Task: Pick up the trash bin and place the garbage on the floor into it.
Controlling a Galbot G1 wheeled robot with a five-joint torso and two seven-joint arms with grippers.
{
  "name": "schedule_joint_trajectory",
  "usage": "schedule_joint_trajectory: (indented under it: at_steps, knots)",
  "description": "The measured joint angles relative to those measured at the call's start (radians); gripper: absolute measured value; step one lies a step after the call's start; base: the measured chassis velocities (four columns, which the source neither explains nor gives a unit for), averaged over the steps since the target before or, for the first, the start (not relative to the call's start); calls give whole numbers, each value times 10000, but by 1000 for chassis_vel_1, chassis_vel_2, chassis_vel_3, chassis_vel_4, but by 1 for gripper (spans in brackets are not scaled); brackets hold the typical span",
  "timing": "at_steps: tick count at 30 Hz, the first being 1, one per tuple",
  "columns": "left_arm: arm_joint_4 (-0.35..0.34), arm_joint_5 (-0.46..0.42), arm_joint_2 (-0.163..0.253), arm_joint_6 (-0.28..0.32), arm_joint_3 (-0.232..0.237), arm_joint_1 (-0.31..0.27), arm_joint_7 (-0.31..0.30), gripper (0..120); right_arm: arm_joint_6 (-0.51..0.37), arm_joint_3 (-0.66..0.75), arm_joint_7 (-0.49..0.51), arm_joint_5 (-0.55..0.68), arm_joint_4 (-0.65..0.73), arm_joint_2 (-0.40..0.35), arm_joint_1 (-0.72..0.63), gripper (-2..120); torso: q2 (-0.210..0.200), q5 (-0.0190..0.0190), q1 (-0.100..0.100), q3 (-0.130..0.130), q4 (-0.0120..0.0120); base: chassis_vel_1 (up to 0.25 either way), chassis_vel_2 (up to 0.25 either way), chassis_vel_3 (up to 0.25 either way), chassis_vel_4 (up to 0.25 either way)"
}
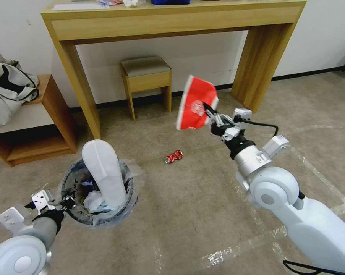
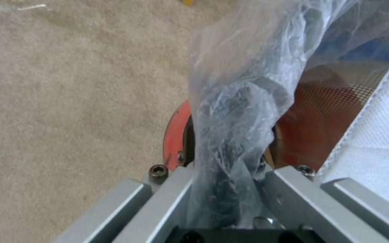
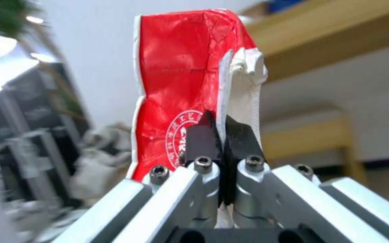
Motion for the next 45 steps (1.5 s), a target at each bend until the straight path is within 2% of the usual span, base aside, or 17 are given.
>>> schedule_joint_trajectory:
  at_steps: [1,2,4,8,11,17,21,35,45]
  knots:
    - [0,0,0,0,0,0,0,0,0,0,0,0,0,0,0,0,0,0,0,0,0,0,0,0,0]
    - [-10,-141,61,20,2,-25,-83,0,177,-801,-143,410,9,13,680,0,0,-1,0,0,1,0,0,0,0]
    - [-9,-198,110,36,10,-65,-130,0,186,-1521,-215,904,11,163,1336,0,0,-1,0,0,3,0,0,0,0]
    - [22,-212,129,37,30,-119,-147,0,-36,-1986,-205,1316,11,343,1795,0,0,-1,0,0,4,0,0,0,0]
    - [227,-273,205,67,260,-419,-212,0,-807,-2986,128,2078,147,582,2714,0,0,-1,0,0,2,0,0,0,0]
    - [435,-303,221,94,397,-614,-228,0,-1344,-4542,458,2630,53,854,4305,0,0,-2,0,0,3,0,0,0,0]
    - [524,-307,221,96,410,-715,-225,0,-1643,-5695,721,2444,-426,1244,5139,0,0,-2,0,1,3,0,0,0,0]
    - [638,-374,355,106,447,-815,-213,0,-2637,-7225,785,880,-1592,1660,6215,0,0,0,0,1,3,0,0,0,0]
    - [566,-450,387,107,402,-823,-215,0,-2656,-8206,421,-166,-2293,1755,6698,0,0,0,0,1,1,0,0,0,0]
